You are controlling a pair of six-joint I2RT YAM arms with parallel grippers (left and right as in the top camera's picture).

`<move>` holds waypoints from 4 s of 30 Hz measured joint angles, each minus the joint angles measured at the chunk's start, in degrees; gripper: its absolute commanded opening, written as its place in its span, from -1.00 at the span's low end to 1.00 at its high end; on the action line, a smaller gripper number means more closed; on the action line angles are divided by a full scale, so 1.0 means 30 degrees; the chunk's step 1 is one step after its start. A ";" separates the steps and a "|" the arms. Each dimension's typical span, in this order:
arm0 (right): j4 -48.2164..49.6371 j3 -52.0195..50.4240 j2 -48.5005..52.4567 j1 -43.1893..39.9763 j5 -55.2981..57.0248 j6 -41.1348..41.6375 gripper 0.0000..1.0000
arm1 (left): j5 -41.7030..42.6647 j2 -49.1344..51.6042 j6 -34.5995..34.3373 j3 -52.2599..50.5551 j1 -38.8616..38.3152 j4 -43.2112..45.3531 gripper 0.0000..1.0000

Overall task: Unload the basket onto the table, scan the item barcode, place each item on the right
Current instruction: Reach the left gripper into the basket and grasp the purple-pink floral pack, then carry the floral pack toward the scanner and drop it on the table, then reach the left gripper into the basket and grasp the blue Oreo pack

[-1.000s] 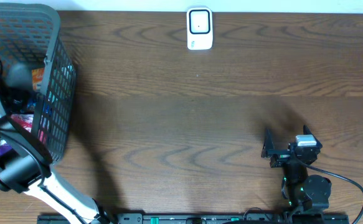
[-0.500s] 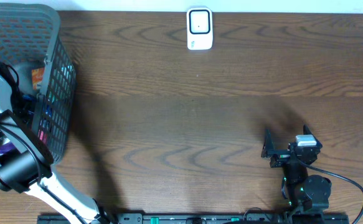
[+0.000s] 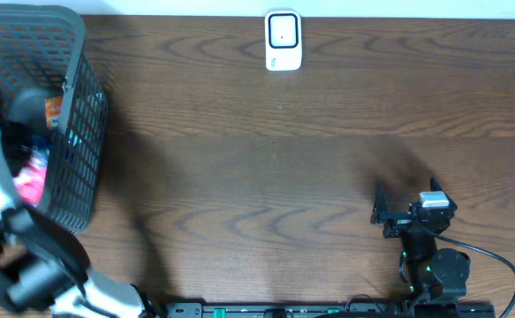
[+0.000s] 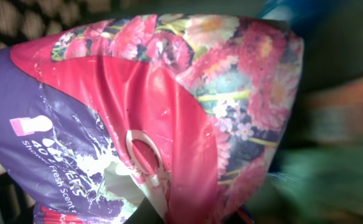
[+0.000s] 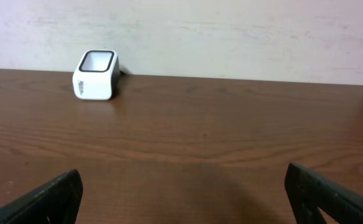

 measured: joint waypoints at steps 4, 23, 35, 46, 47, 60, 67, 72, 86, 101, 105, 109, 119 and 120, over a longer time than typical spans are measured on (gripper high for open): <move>0.0000 0.0000 0.0000 0.0000 -0.0007 0.0000 0.99 | 0.0736 -0.4065 0.0000 0.0517 0.0007 0.0692 -0.86; 0.0000 0.0000 0.0000 0.0000 0.0000 0.0000 0.98 | 0.9428 -1.1693 0.9202 0.0423 -1.2444 0.4422 -0.86; 0.0007 0.0000 0.0000 0.0000 0.0000 0.0007 0.98 | 0.4903 -0.3869 1.1635 -0.1596 -2.0611 0.4284 -0.85; 0.0000 0.0000 0.0000 0.0000 0.0000 0.0000 0.99 | 0.3781 0.3424 0.9974 -0.1668 -2.1464 0.4860 0.60; 0.0000 0.0000 0.0000 0.0000 0.0000 0.0000 0.98 | 0.3767 0.3468 0.9908 -0.1668 -2.1464 0.4867 0.72; 0.0000 0.0000 0.0000 0.0000 0.0000 0.0000 0.99 | 0.3738 -0.2412 0.9311 0.2790 -1.6713 0.3439 0.76; 0.0007 0.0000 0.0000 0.0000 0.0000 0.0000 0.99 | 0.3053 -0.6462 0.6790 0.3475 -0.6273 0.3228 0.76; 0.0007 0.0000 0.0000 0.0000 0.0000 0.0007 0.99 | 0.2965 -0.5413 0.5013 0.3308 -0.1253 0.0889 0.77; 0.0007 0.0000 0.0000 0.0000 -0.0007 0.0000 0.99 | 0.2834 0.0401 0.1829 0.2514 0.2441 -0.1224 0.77; 0.0000 0.0000 0.0000 0.0000 -0.0007 0.0000 0.98 | 0.2295 0.4590 0.1428 0.2506 0.2623 0.0022 0.75; 0.0007 0.0000 0.0000 0.0000 0.0000 0.0000 0.99 | 0.2178 0.5406 0.1464 0.2499 0.2069 0.0787 0.75; 0.0007 0.0000 0.0000 0.0000 -0.0007 0.0007 0.99 | 0.2098 0.5617 0.1909 0.2455 0.0918 0.1894 0.75; 0.0000 0.0000 0.0000 0.0000 -0.0007 0.0000 0.98 | 0.1676 0.5850 0.1559 0.2455 -0.0969 0.2011 0.75; 0.0000 0.0000 0.0000 0.0000 0.0000 0.0000 0.99 | 0.1596 0.6011 0.1494 0.2455 -0.0903 0.1909 0.75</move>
